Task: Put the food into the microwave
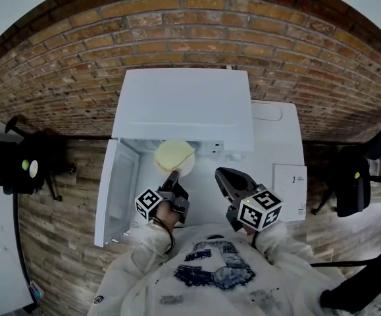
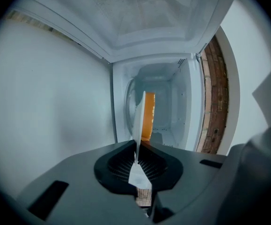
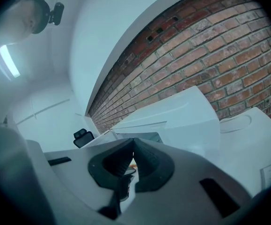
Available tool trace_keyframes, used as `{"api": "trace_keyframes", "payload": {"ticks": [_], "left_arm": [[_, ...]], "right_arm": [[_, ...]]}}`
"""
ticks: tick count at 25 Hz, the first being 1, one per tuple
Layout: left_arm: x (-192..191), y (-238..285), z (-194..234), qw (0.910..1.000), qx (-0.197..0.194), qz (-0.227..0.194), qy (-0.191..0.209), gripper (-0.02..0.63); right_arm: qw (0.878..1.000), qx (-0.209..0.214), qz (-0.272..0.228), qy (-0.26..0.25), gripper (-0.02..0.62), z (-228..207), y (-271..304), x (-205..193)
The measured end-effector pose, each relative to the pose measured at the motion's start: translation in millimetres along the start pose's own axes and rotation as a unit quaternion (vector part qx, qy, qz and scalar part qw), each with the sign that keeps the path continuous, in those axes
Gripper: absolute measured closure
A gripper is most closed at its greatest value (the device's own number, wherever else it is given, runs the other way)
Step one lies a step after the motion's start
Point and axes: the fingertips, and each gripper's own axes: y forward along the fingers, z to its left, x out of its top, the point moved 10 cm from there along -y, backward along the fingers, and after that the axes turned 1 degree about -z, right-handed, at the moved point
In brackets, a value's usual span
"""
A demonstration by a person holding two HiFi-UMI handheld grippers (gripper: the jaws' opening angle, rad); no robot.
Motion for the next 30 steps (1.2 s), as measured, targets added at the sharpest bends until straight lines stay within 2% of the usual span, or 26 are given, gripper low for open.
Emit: {"api": "trace_keyframes", "payload": {"ticks": [6,30], "left_arm": [[7.4,14.8,5.7,0.9999,0.005,-0.003,-0.015,0.584],[29.8,64.7,11.0,0.9998,0.008,-0.004,-0.020,0.584]], "right_arm": [[1.000,-0.008,0.003,0.001,0.581,-5.2,0.6,0.9],[1.000,-0.026,0.010,0.008,0.581,-21.6,3.2,5.5]]}}
